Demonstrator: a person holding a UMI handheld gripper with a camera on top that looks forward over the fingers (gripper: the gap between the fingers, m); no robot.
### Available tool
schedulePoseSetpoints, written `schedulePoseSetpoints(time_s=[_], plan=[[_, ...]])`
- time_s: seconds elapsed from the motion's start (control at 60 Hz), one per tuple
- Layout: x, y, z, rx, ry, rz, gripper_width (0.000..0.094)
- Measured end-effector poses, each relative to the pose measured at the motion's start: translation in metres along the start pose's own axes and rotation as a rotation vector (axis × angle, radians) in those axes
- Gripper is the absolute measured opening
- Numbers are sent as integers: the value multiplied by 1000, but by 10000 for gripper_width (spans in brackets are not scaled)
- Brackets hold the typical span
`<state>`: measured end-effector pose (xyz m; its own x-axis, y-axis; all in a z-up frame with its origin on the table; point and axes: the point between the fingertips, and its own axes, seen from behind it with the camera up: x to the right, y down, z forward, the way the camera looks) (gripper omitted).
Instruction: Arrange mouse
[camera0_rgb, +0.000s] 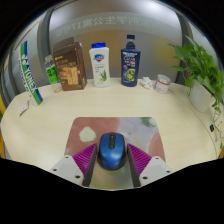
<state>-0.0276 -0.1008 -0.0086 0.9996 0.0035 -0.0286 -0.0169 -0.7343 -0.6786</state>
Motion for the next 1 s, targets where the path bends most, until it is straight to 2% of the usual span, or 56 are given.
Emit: schedulePoseSetpoints(time_s=[0.1,0.15,0.2,0.417,0.7,1.0], plan=[[1,-13,-20,41,13,-18,871],[2,-20,-34,63,28,-29,832],[2,-27,-53,78,41,-30,865],[-18,-37,-144,152,76,-22,854],[-43,-6,-255,236,127,-59,851],[-51,12,-310,274,150,-84,853]])
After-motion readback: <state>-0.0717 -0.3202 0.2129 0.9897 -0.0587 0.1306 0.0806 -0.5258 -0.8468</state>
